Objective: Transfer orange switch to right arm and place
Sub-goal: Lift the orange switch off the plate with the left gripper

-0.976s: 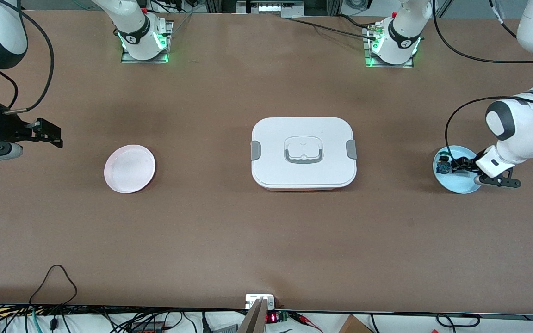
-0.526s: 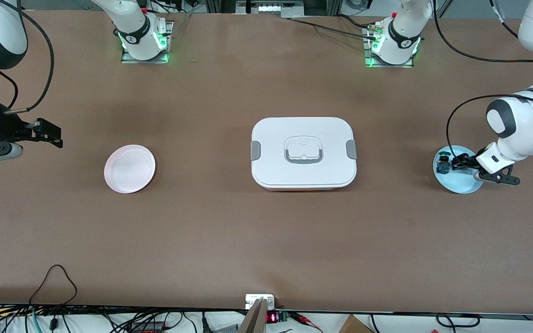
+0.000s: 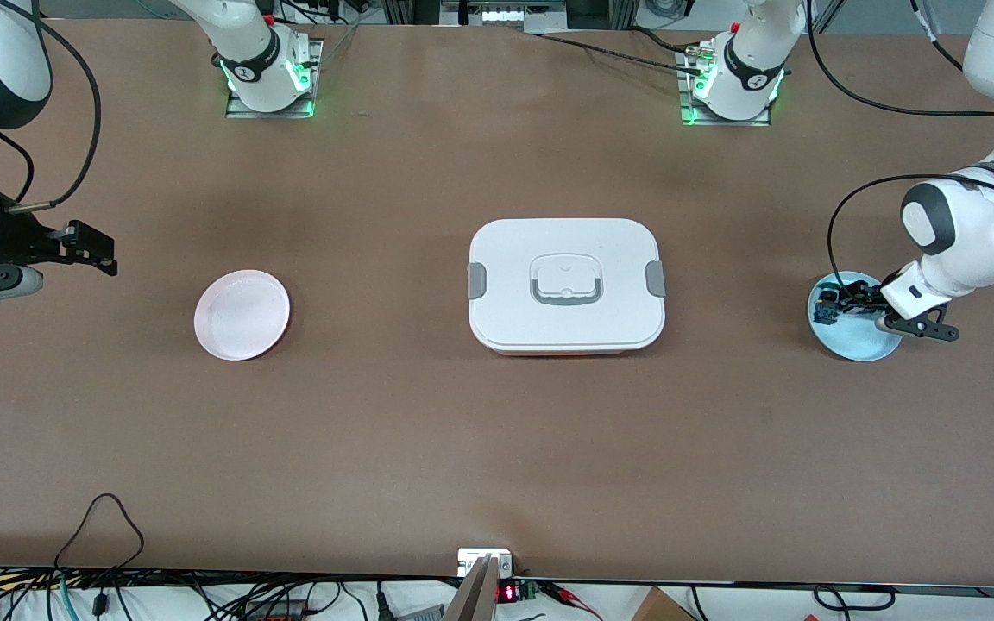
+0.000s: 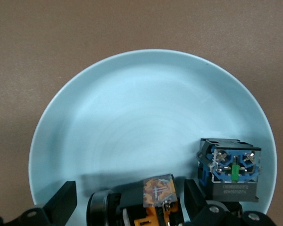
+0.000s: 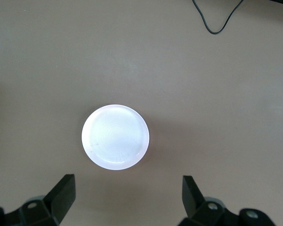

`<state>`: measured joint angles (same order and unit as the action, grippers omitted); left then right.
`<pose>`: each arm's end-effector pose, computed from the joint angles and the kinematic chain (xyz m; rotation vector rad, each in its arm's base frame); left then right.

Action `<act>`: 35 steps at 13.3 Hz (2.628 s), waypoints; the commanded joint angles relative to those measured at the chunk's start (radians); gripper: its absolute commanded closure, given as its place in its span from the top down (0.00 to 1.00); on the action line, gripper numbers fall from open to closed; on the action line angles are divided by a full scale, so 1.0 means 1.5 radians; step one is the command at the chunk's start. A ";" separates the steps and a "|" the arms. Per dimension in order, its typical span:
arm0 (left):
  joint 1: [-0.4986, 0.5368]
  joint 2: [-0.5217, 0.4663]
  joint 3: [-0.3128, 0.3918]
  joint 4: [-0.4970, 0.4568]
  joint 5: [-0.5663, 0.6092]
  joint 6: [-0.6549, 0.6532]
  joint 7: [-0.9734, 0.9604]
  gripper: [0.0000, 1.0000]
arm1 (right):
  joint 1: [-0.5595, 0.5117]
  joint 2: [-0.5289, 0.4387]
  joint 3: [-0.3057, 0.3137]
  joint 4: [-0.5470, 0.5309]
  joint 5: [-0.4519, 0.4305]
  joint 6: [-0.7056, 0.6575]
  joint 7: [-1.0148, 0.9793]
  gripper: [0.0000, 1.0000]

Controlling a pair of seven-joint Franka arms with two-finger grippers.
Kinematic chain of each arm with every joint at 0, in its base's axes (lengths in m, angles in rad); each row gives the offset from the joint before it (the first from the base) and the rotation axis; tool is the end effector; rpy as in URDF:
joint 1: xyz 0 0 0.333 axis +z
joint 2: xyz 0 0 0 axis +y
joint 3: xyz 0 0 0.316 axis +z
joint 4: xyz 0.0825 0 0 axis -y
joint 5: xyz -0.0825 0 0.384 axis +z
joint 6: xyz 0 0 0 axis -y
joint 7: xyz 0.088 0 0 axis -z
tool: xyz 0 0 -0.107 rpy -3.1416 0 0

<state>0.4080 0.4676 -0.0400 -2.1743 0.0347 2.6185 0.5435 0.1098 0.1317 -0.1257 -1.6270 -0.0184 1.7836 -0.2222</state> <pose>0.5211 0.1995 0.1716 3.1145 -0.3151 -0.0313 0.6063 -0.0072 0.5406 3.0868 0.3273 0.0336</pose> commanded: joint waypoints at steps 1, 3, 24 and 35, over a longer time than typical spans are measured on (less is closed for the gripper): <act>0.011 -0.003 -0.006 -0.007 0.012 0.009 0.033 1.00 | 0.000 0.000 0.004 0.010 -0.001 -0.007 0.000 1.00; 0.016 -0.003 -0.006 -0.009 0.011 0.009 0.037 0.89 | 0.000 0.000 0.004 0.010 -0.001 -0.006 0.000 1.00; -0.019 -0.104 -0.012 0.135 0.001 -0.168 0.027 0.00 | -0.004 0.003 0.005 0.015 0.001 0.020 0.000 1.00; -0.079 -0.157 -0.013 0.252 -0.023 -0.320 0.059 0.00 | -0.002 0.003 0.005 0.014 0.003 0.028 0.001 1.00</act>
<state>0.3121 0.2494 -0.0618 -1.8709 0.0290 2.2316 0.5942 0.1097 0.1317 -0.1214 -1.6233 -0.0179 1.8317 -0.2222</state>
